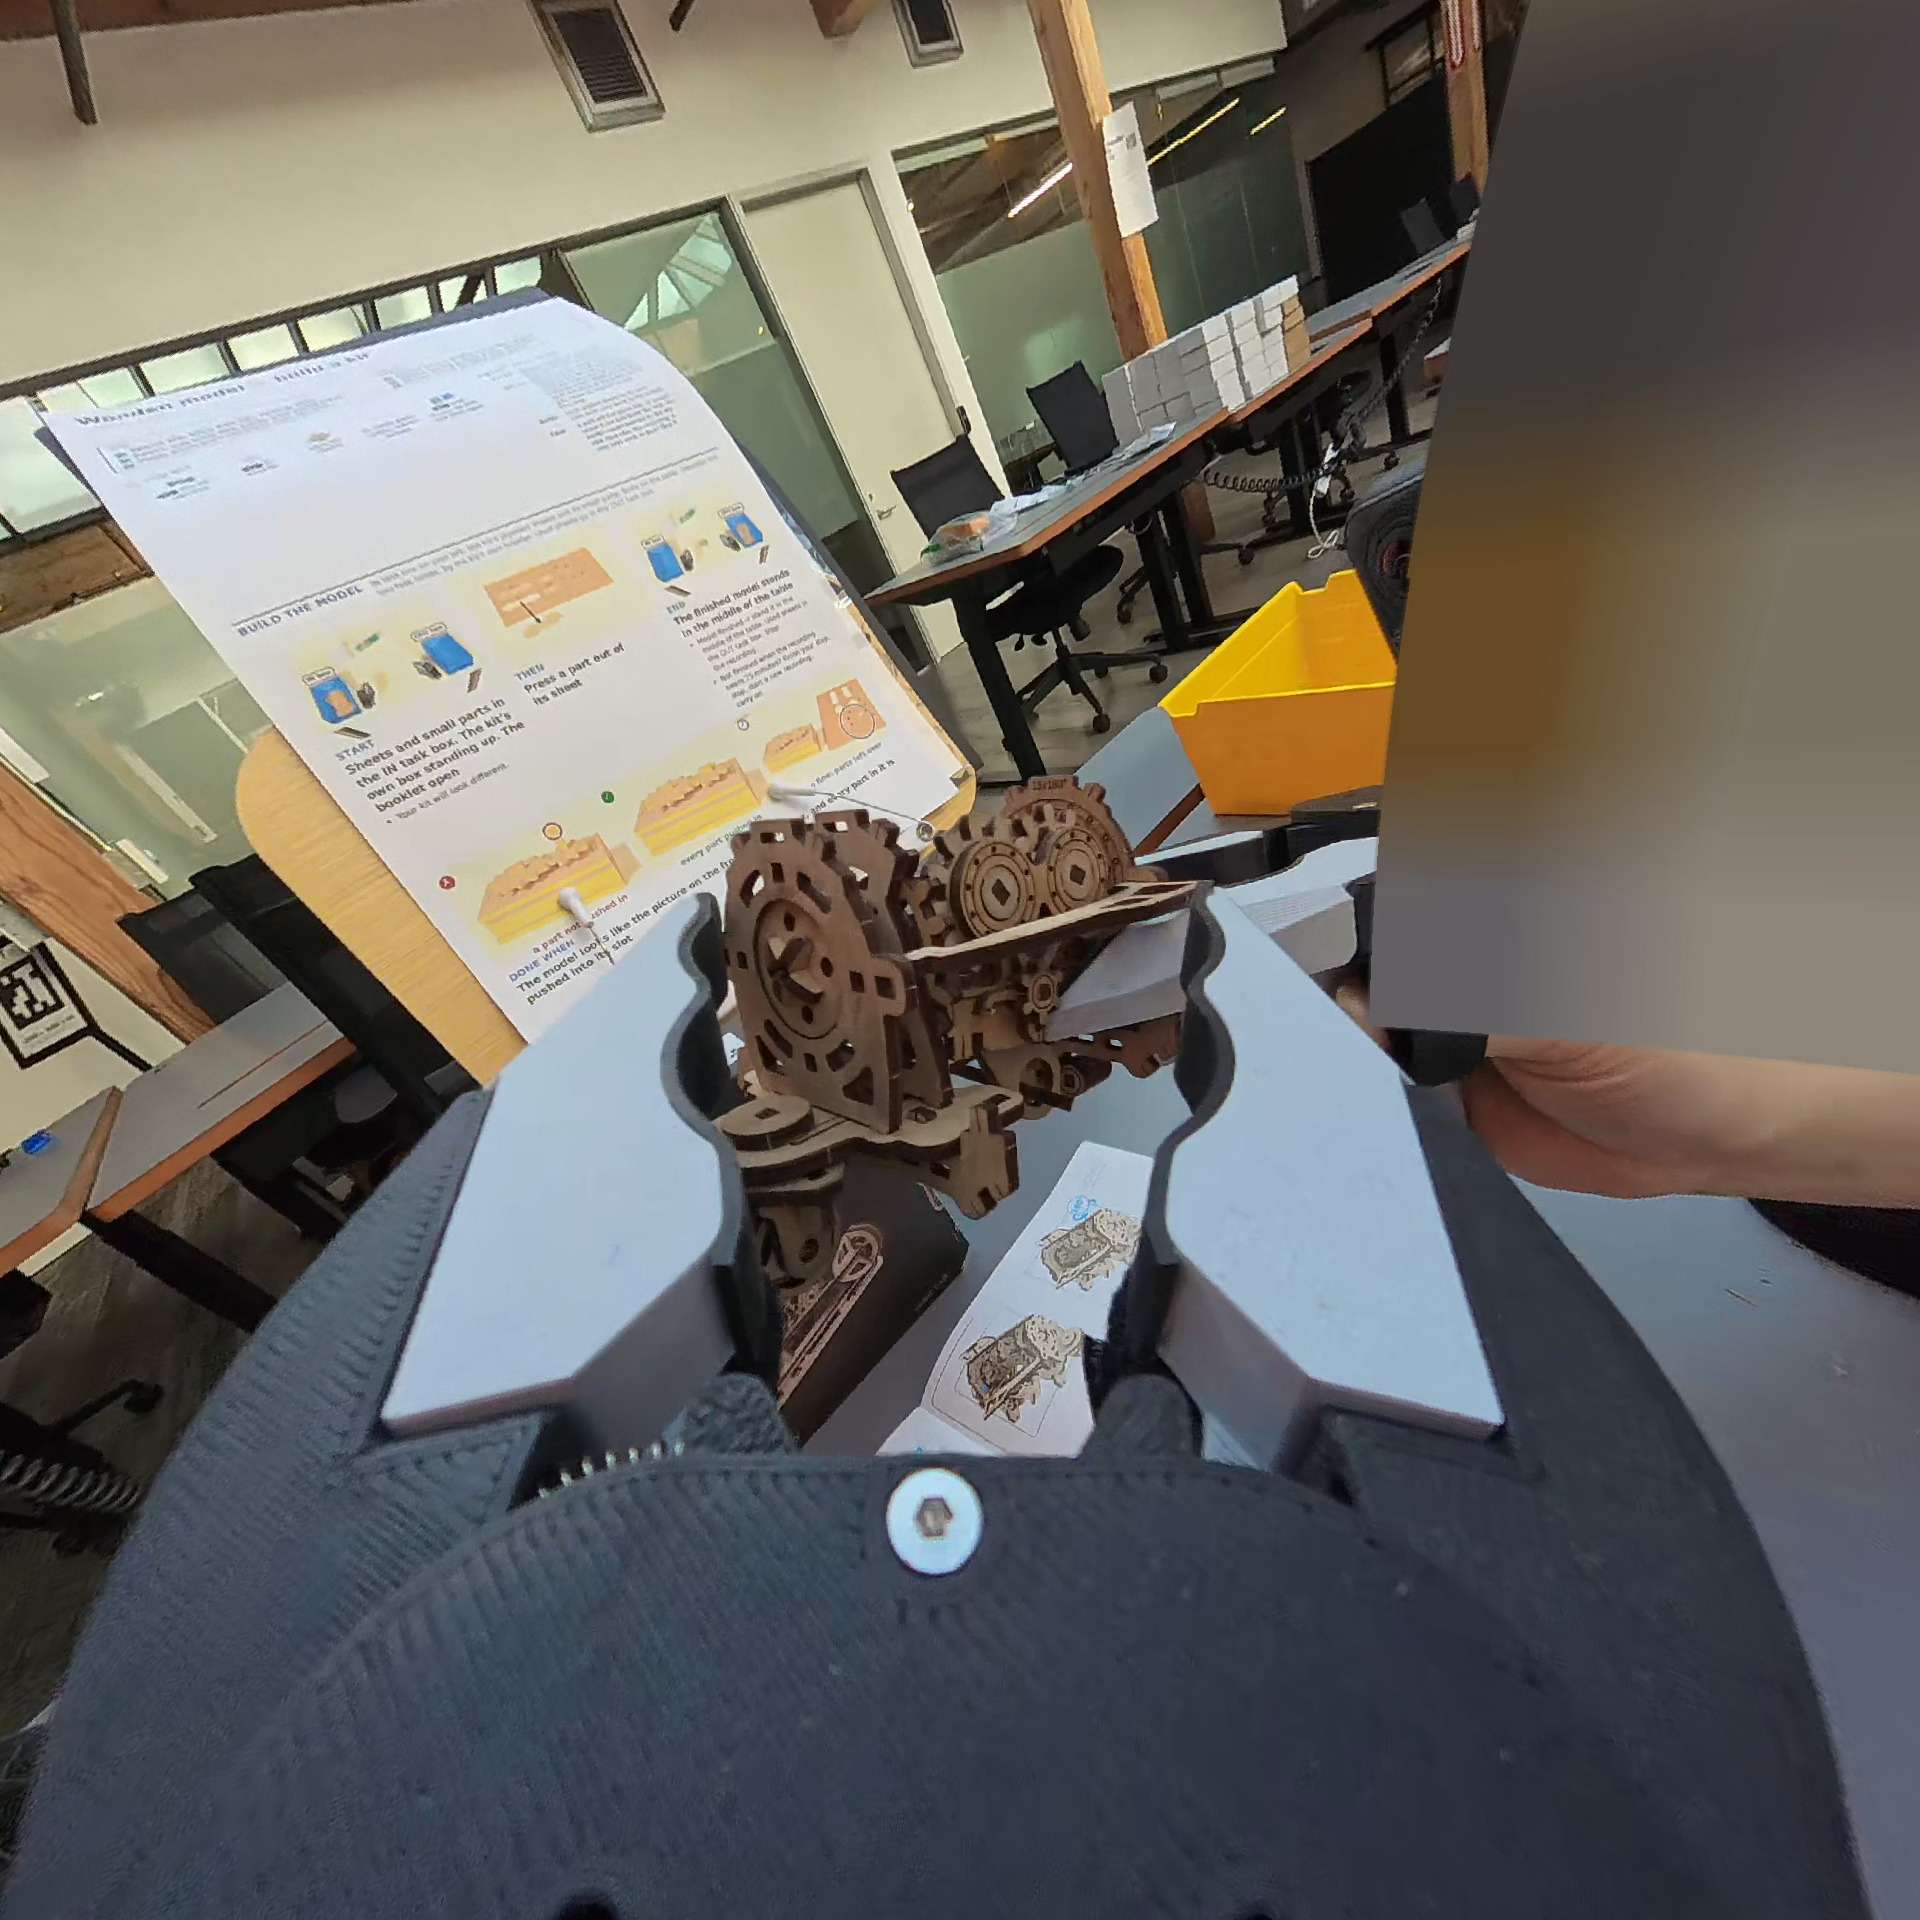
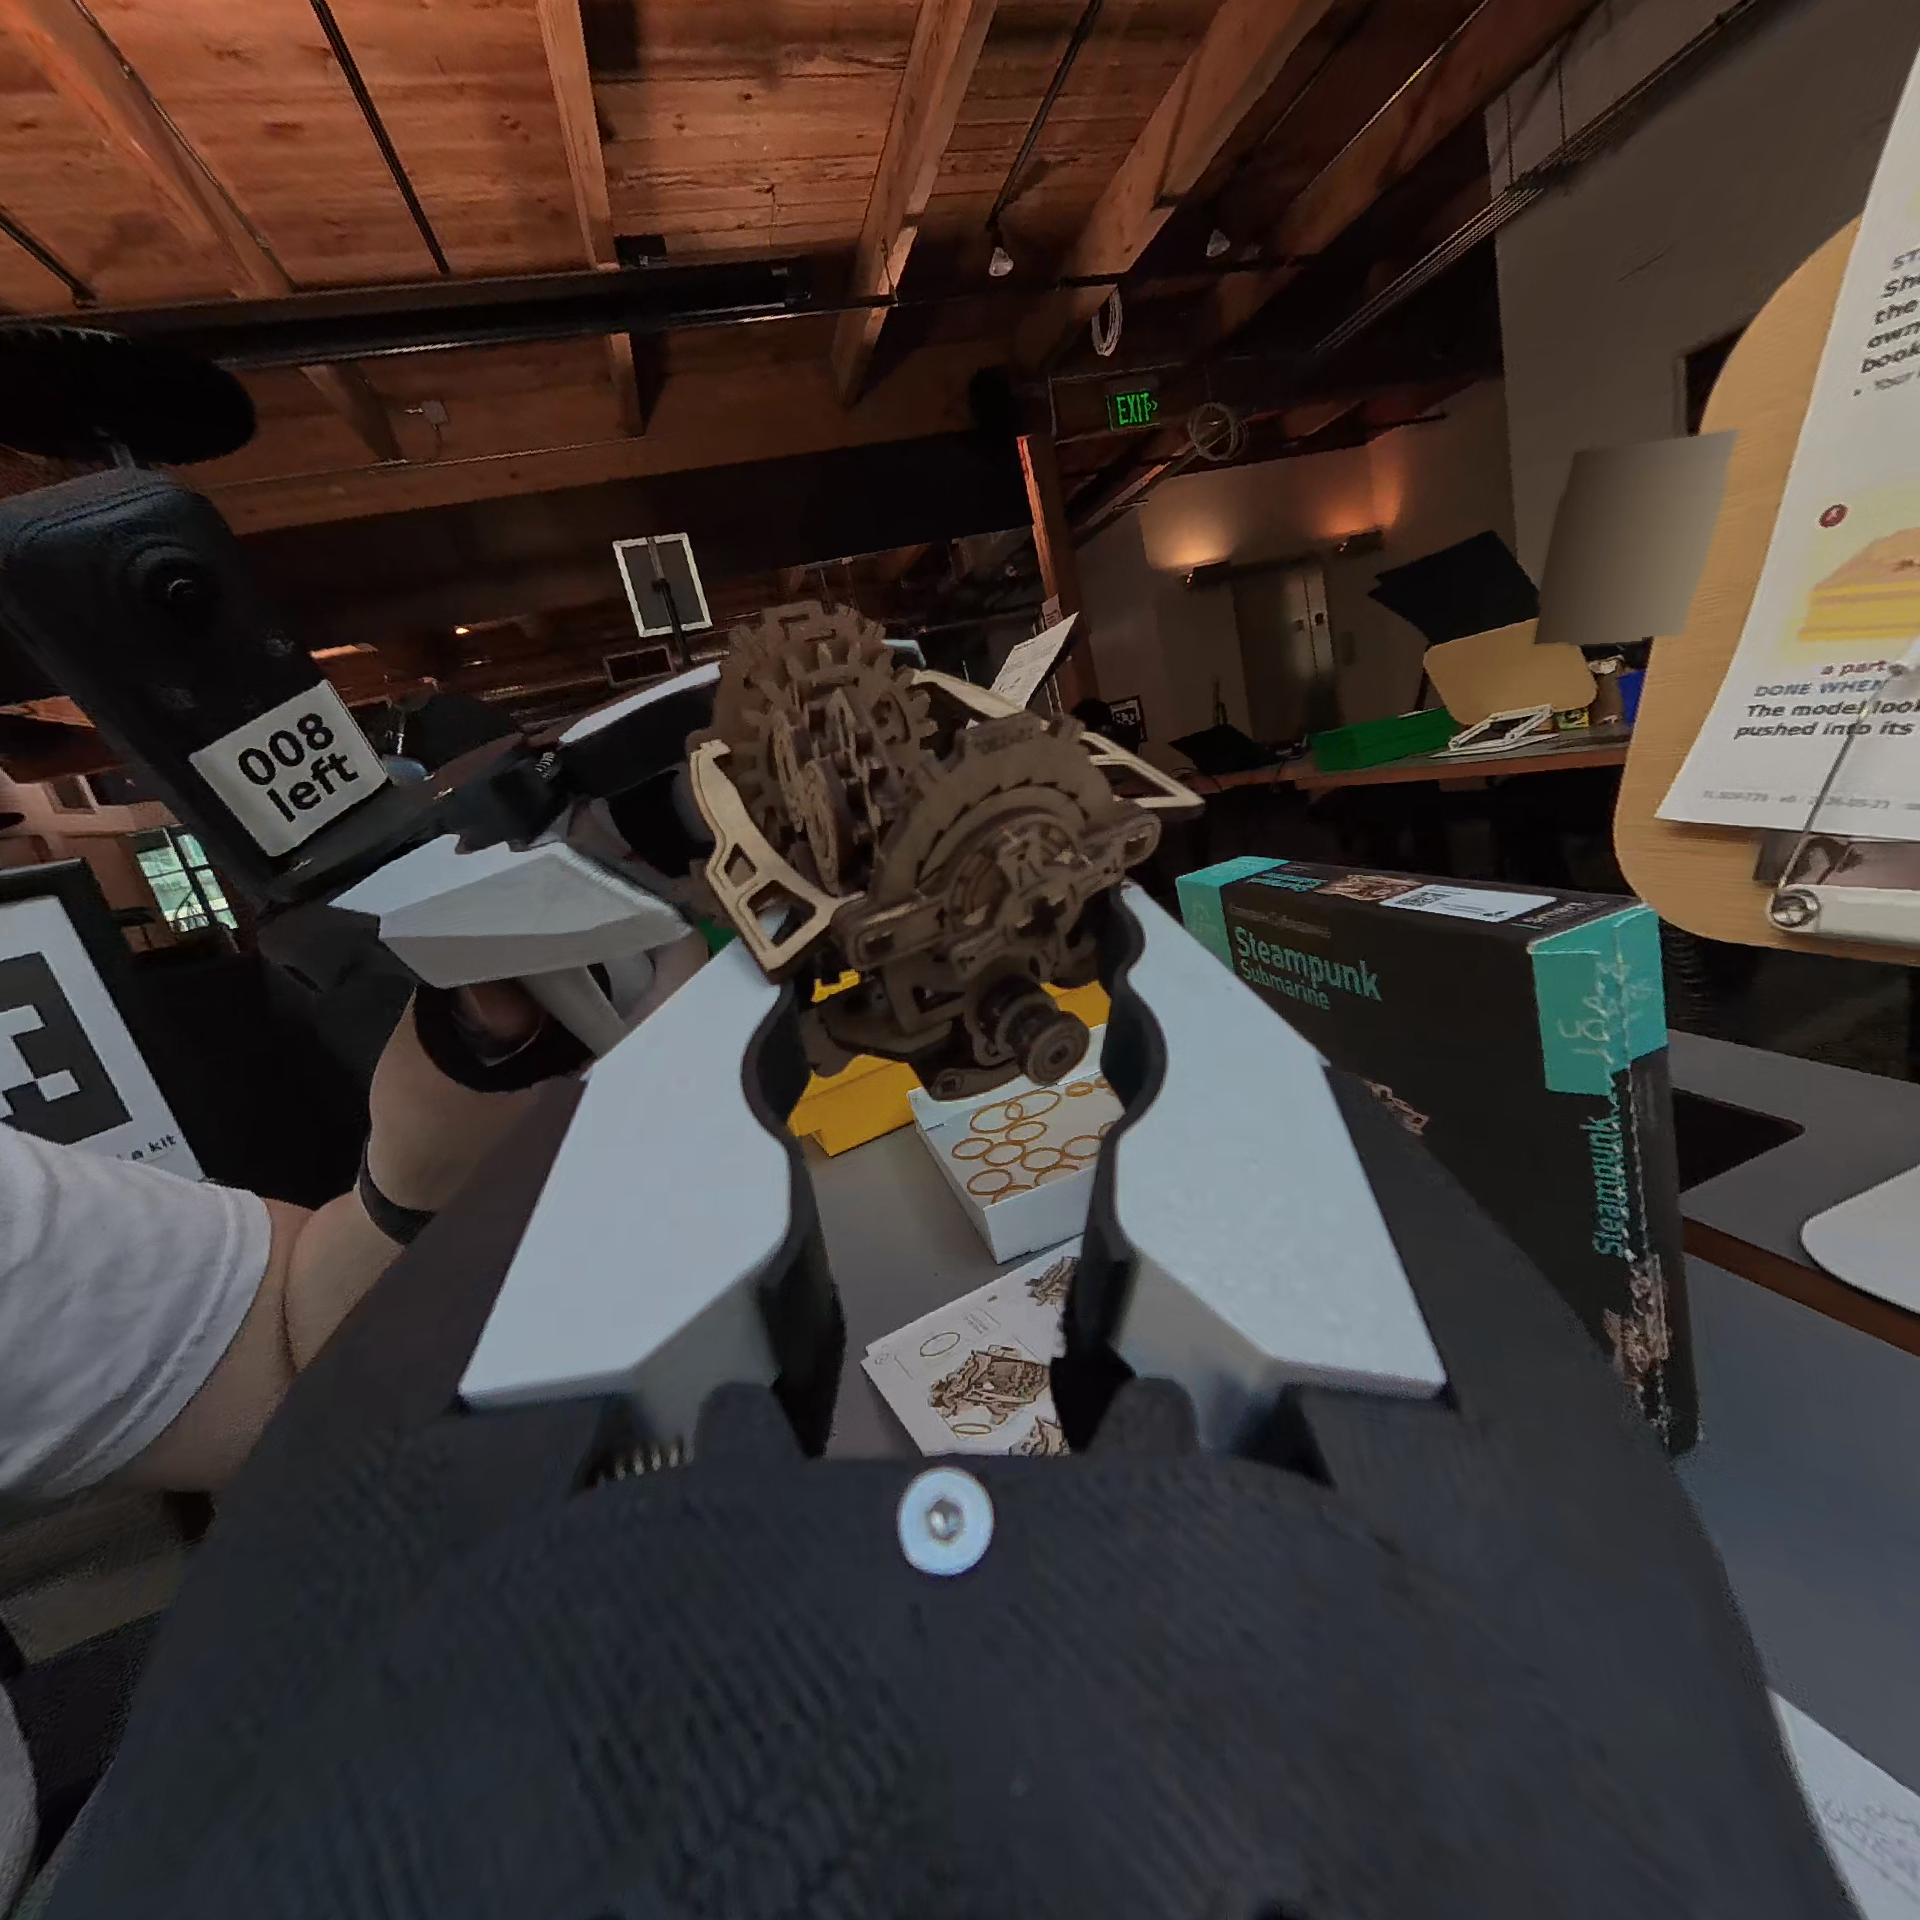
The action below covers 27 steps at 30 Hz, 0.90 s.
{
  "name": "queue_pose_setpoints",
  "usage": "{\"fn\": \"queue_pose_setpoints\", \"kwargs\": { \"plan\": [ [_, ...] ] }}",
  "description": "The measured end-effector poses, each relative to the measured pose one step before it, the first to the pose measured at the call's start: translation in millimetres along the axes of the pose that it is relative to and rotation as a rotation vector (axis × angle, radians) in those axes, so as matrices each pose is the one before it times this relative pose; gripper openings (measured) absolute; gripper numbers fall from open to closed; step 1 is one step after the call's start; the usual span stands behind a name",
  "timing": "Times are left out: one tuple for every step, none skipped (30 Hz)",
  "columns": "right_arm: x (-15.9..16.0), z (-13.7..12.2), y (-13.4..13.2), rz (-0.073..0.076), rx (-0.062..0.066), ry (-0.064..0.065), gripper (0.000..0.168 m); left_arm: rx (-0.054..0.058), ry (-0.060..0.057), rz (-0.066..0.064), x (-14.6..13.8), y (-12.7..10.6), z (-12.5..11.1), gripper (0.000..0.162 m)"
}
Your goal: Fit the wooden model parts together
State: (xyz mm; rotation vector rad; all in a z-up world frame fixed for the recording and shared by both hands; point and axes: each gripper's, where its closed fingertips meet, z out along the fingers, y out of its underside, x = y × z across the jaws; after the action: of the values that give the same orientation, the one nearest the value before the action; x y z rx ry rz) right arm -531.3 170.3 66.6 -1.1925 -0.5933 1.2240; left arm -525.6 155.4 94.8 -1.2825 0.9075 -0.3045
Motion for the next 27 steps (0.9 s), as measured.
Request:
{"fn": "queue_pose_setpoints", "kwargs": {
  "plan": [
    [-0.11, -0.33, -1.07, -0.0300, -0.0145, 0.0047, 0.054, 0.0100, 0.0037, -0.0010, 0.69, -1.24, -0.44, 0.087],
    [0.28, -0.45, -1.30, -0.0291, -0.0104, 0.0083, 0.054, 0.0059, 0.0066, -0.0001, 1.23, -0.54, -0.01, 0.089],
    [1.04, -0.41, -0.58, -0.0311, -0.0095, 0.0150, 0.054, 0.0047, 0.0050, -0.0032, 1.13, -0.20, 0.17, 0.091],
    [-0.15, -0.12, -0.29, -0.0283, -0.0071, 0.0079, 0.054, 0.0051, -0.0017, -0.0061, 0.11, -0.03, 0.11, 0.091],
    [0.00, 0.02, -0.51, -0.0147, -0.0024, 0.0058, 0.054, 0.0107, -0.0014, -0.0032, 0.08, -0.57, 0.07, 0.091],
    [-0.45, -0.25, -0.88, 0.0012, 0.0031, -0.0017, 0.054, 0.0102, -0.0028, -0.0010, -0.07, -0.58, -0.04, 0.091],
    [0.23, -0.22, -0.18, -0.0002, 0.0006, 0.0007, 0.054, 0.0068, -0.0041, -0.0004, -0.15, -0.27, 0.09, 0.090],
    [0.25, -0.16, 0.00, -0.0052, 0.0009, 0.0039, 0.054, 0.0046, -0.0034, -0.0008, 0.16, 0.18, 0.21, 0.091],
    [0.14, -0.28, -0.44, -0.0113, 0.0034, 0.0070, 0.054, 0.0048, -0.0039, 0.0002, 0.31, 0.26, 0.28, 0.092],
    [0.18, -0.07, 0.39, -0.0167, -0.0022, 0.0105, 0.054, 0.0043, -0.0069, -0.0024, 0.15, 0.52, 0.22, 0.092],
    [0.17, 0.17, 0.34, -0.0180, -0.0034, 0.0124, 0.054, 0.0058, -0.0069, -0.0063, 0.48, 0.27, 0.26, 0.094],
    [-0.01, 0.05, 0.28, -0.0199, -0.0014, 0.0120, 0.054, 0.0101, -0.0042, -0.0085, 0.99, -0.36, 0.11, 0.096],
    [-0.42, -0.16, -0.07, -0.0206, 0.0020, 0.0090, 0.054, 0.0094, -0.0067, -0.0088, 0.75, -0.43, -0.07, 0.097],
    [-0.55, 0.07, 0.34, -0.0217, -0.0006, 0.0059, 0.054, 0.0088, -0.0083, -0.0086, 0.20, -0.55, -0.32, 0.098],
    [-0.57, 0.17, 0.88, -0.0215, -0.0035, 0.0040, 0.054, 0.0083, -0.0033, -0.0158, 0.86, -0.31, -0.52, 0.100],
    [-0.52, 0.15, 0.94, -0.0171, -0.0036, 0.0035, 0.054, 0.0086, -0.0009, -0.0262, 1.20, 0.17, -0.86, 0.104],
    [-1.16, 0.72, 2.43, -0.0128, -0.0114, 0.0001, 0.054, 0.0089, -0.0063, -0.0314, 0.51, 1.02, -1.68, 0.106],
    [-1.66, 1.41, 3.39, -0.0092, -0.0159, -0.0006, 0.054, 0.0084, -0.0117, -0.0277, -0.51, 1.48, -2.29, 0.108],
    [-2.51, 1.58, 2.85, -0.0065, -0.0095, -0.0010, 0.054, 0.0070, -0.0122, -0.0199, -0.71, 1.68, -2.64, 0.109],
    [-3.14, 1.72, 3.47, -0.0091, -0.0123, -0.0028, 0.054, -0.0013, -0.0148, -0.0143, -1.23, 2.55, -3.70, 0.109],
    [-4.35, 1.45, 5.36, -0.0056, -0.0208, -0.0084, 0.054, -0.0055, -0.0151, -0.0137, -1.40, 3.46, -5.12, 0.108],
    [-4.73, 0.74, 6.11, -0.0062, -0.0220, -0.0085, 0.054, -0.0019, -0.0111, -0.0206, -0.76, 4.08, -6.07, 0.104],
    [-4.70, -0.11, 7.03, -0.0044, -0.0265, -0.0060, 0.054, -0.0043, -0.0084, -0.0337, -0.12, 6.17, -6.60, 0.105],
    [-5.37, -0.41, 8.08, 0.0068, -0.0344, -0.0058, 0.054, -0.0057, -0.0076, -0.0431, 0.21, 7.69, -6.72, 0.105],
    [-6.42, -0.34, 9.78, 0.0118, -0.0432, -0.0059, 0.055, -0.0048, -0.0075, -0.0459, 0.62, 8.08, -7.08, 0.104],
    [-6.95, -0.90, 10.39, 0.0017, -0.0419, -0.0026, 0.054, -0.0102, -0.0089, -0.0415, 0.73, 8.77, -7.20, 0.103],
    [-6.96, -1.86, 10.20, -0.0119, -0.0392, 0.0030, 0.054, -0.0130, -0.0093, -0.0341, 0.72, 8.78, -7.25, 0.103]
  ]
}}
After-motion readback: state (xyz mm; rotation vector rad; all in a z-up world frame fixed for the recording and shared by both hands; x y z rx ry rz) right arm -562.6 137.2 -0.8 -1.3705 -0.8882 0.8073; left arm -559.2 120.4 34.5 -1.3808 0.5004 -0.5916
